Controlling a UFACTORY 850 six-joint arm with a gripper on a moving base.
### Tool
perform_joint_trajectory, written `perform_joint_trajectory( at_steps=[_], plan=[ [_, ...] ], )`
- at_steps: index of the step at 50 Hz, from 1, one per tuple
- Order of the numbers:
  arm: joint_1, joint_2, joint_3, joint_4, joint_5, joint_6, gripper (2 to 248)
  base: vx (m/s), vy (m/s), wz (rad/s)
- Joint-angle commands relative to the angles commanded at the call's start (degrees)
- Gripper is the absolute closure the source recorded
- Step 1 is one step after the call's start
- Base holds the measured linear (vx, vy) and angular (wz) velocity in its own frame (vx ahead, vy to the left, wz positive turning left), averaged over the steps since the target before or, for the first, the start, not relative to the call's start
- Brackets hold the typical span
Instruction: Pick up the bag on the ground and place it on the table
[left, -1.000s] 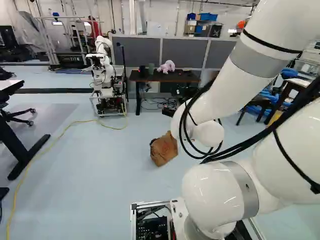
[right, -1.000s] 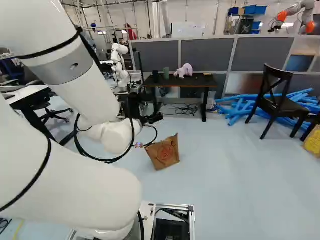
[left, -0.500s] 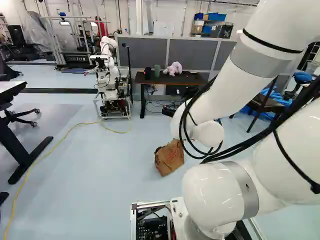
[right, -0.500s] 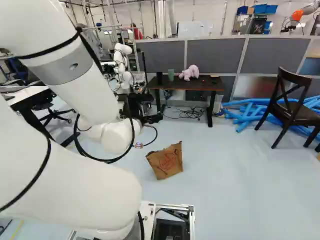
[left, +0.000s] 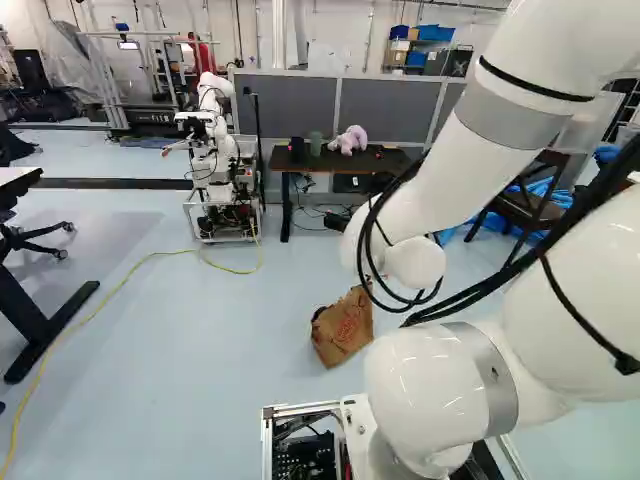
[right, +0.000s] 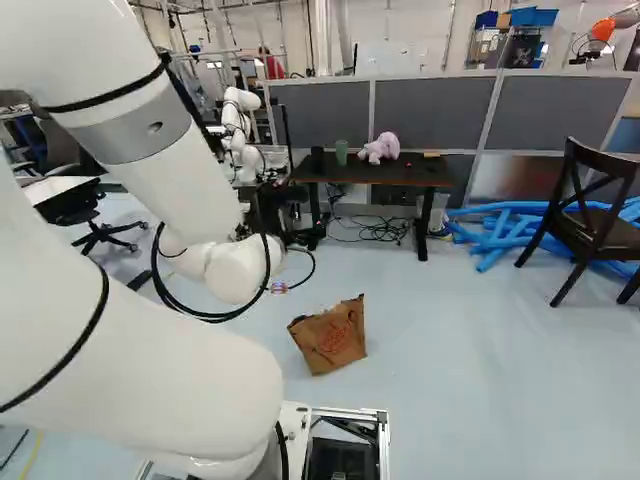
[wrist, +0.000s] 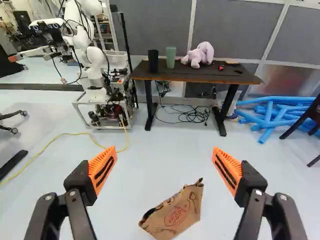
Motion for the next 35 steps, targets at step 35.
perform_joint_trajectory(
  at_steps=[35],
  plan=[
    [0.0, -10.3, -8.7, 0.4, -2.2, 0.0, 3, 0.000, 0.000, 0.000]
  ],
)
